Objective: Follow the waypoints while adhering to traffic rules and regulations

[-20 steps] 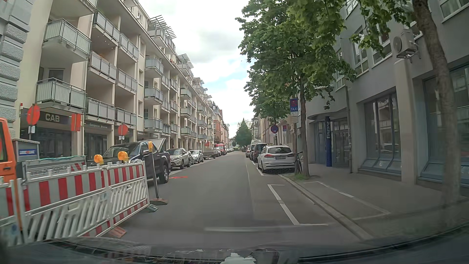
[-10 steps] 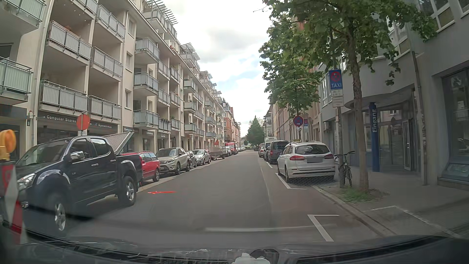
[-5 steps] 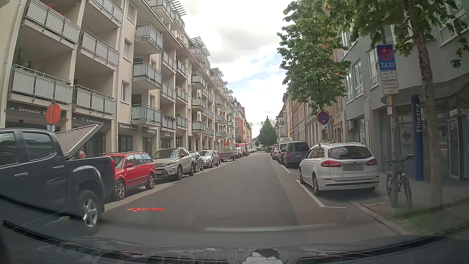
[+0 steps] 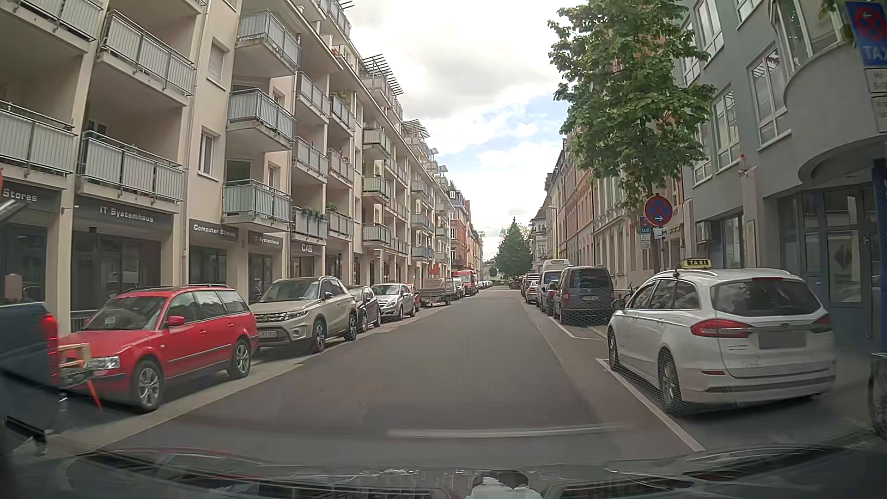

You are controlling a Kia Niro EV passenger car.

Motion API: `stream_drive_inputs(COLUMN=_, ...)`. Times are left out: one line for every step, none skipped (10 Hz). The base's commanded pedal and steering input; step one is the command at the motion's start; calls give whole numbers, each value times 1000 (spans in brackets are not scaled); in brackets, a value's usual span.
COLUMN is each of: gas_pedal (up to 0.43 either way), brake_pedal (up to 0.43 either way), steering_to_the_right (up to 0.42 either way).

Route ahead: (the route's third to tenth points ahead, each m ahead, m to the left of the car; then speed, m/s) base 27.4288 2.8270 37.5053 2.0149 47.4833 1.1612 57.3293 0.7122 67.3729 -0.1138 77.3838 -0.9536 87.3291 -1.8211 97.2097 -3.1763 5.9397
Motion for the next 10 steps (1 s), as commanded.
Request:
stream_drive_inputs(gas_pedal=110, brake_pedal=0, steering_to_the_right=6)
stream_drive_inputs(gas_pedal=110, brake_pedal=0, steering_to_the_right=8)
stream_drive_inputs(gas_pedal=110, brake_pedal=0, steering_to_the_right=12)
stream_drive_inputs(gas_pedal=110, brake_pedal=0, steering_to_the_right=14)
stream_drive_inputs(gas_pedal=110, brake_pedal=0, steering_to_the_right=15)
stream_drive_inputs(gas_pedal=110, brake_pedal=0, steering_to_the_right=17)
stream_drive_inputs(gas_pedal=110, brake_pedal=0, steering_to_the_right=19)
stream_drive_inputs(gas_pedal=110, brake_pedal=0, steering_to_the_right=20)
stream_drive_inputs(gas_pedal=110, brake_pedal=0, steering_to_the_right=23)
stream_drive_inputs(gas_pedal=110, brake_pedal=0, steering_to_the_right=27)
